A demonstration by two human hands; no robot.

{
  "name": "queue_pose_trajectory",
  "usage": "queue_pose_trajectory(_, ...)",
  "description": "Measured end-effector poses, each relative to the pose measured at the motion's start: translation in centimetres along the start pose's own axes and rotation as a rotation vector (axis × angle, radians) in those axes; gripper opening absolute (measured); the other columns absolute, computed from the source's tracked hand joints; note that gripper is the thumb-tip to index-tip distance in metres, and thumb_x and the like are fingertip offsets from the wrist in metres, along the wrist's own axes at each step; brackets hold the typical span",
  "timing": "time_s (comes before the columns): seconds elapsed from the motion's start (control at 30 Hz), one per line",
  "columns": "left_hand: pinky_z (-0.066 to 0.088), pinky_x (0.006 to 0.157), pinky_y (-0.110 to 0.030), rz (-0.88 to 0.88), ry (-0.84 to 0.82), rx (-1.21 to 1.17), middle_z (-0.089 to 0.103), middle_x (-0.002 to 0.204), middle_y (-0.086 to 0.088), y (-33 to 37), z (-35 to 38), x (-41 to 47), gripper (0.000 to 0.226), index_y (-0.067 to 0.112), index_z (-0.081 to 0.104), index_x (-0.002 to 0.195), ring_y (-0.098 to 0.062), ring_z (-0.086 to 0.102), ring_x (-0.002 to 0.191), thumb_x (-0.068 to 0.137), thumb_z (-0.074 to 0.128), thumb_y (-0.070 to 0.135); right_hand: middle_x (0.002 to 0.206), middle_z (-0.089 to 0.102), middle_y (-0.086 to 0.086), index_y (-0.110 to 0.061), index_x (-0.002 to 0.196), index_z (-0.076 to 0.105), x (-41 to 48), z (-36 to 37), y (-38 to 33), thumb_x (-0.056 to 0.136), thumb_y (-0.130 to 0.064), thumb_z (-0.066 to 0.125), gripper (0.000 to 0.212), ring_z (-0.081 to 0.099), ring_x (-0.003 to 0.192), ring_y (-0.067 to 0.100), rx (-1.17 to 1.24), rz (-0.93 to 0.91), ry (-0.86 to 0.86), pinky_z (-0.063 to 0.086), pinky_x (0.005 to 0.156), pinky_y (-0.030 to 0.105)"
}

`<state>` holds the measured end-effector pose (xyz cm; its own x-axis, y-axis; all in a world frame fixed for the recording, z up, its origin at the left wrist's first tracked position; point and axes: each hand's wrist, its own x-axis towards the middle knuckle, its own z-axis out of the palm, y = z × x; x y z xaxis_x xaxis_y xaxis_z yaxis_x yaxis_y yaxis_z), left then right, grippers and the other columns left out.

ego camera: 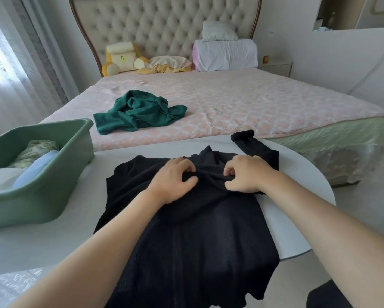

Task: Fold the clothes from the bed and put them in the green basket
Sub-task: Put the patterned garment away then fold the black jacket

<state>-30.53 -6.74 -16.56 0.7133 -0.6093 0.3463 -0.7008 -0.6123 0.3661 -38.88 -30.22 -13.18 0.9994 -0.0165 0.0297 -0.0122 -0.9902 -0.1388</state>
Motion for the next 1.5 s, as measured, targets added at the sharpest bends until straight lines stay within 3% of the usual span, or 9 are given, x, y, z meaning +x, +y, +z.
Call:
queue_pose_trajectory(0.17,0.040,0.109,-0.030,-0.090,-0.117,0.038,0.053,0.145,0.009,0.6,0.4,-1.2,0.049,0.033,0.045,0.148,-0.013,0.047,0.134,0.099,0.047,0.026,0.114,0.068,-0.007,-0.031,0.109,0.068,0.3,0.4,1.0,0.100,-0.031,0.045,0.025,0.059,0.109,0.021,0.046,0.119,0.191,0.036,0.097,0.038)
queue_pose_trajectory(0.37,0.044,0.105,-0.025,-0.192,-0.247,-0.366,0.061,0.132,0.021,3.5,-1.8,-1.7,0.044,0.032,0.079,0.080,0.012,0.053,0.115,0.086,0.046,0.003,0.109,0.063,-0.005,-0.034,0.098,0.073,-0.4,-1.0,1.4,0.090,-0.026,0.044,0.031,0.050,0.109,0.023,-0.260,0.149,0.175,0.033,0.103,0.042)
queue_pose_trajectory(0.5,0.023,0.114,-0.022,-0.197,-0.583,-0.511,0.058,0.140,0.011,4.8,-2.5,-2.2,0.037,0.030,0.081,0.088,0.001,0.041,0.135,0.083,0.049,0.013,0.106,0.060,-0.011,-0.035,0.099,0.072,-0.9,-0.8,0.5,0.084,-0.018,0.050,0.032,0.050,0.112,0.020,0.002,0.046,0.133,0.037,0.102,0.038)
queue_pose_trajectory(0.6,0.046,0.105,-0.032,-0.320,-0.277,-0.823,0.074,0.112,-0.004,4.5,-2.8,-2.0,0.038,0.006,0.077,0.092,-0.012,0.067,0.111,0.086,0.041,-0.007,0.122,0.062,-0.007,-0.032,0.122,0.065,-0.6,-0.1,-1.1,0.089,-0.019,0.048,0.039,0.051,0.121,0.019,0.108,-0.042,0.123,0.041,0.101,0.035)
queue_pose_trajectory(0.73,0.052,0.086,-0.030,-0.452,0.171,-0.422,0.074,0.094,0.009,0.1,-3.7,-1.6,0.047,0.021,0.072,0.087,-0.007,0.068,0.092,0.084,0.035,-0.008,0.141,0.053,-0.002,-0.030,0.145,0.045,-0.2,1.7,-3.6,0.090,-0.017,0.049,0.057,0.045,0.132,0.022,0.143,-0.114,-0.065,0.034,0.112,0.040)
queue_pose_trajectory(0.93,0.037,0.106,-0.040,-0.525,-0.252,0.261,0.061,0.114,0.004,-9.9,-6.5,-2.5,0.015,0.031,0.060,0.108,-0.022,0.054,0.114,0.095,0.051,0.030,0.148,0.048,0.001,-0.027,0.152,0.035,1.9,2.0,-6.9,0.091,-0.013,0.046,0.064,0.040,0.138,0.024,0.275,-0.102,-0.102,0.031,0.115,0.045)
queue_pose_trajectory(1.13,0.029,0.098,-0.039,-0.333,0.039,0.411,0.067,0.109,-0.001,-11.9,-7.8,-2.9,0.016,0.023,0.065,0.108,-0.026,0.058,0.104,0.098,0.056,0.032,0.130,0.062,0.000,-0.025,0.136,0.048,4.4,3.1,-8.1,0.103,-0.013,0.043,0.036,0.055,0.116,0.025,0.047,-0.061,0.048,0.043,0.089,0.038)
queue_pose_trajectory(1.37,0.041,0.079,-0.035,-0.135,0.187,0.304,0.054,0.097,0.005,-10.8,-7.1,-4.9,0.026,0.022,0.059,0.107,-0.024,0.052,0.096,0.083,0.066,0.015,0.108,0.053,-0.007,-0.028,0.114,0.063,4.6,2.8,-11.4,0.085,-0.014,0.057,0.033,0.047,0.108,0.017,0.132,-0.270,0.212,0.039,0.101,0.035)
queue_pose_trajectory(1.5,0.044,0.066,-0.028,-0.073,-0.090,0.063,0.052,0.083,0.013,-10.0,-8.2,-8.3,0.026,0.032,0.051,0.088,-0.005,0.050,0.078,0.077,0.068,0.049,0.095,0.051,-0.014,-0.036,0.103,0.066,3.6,2.6,-14.2,0.079,-0.043,0.068,0.025,0.049,0.093,0.008,0.190,-0.450,-0.005,0.044,0.086,0.029)
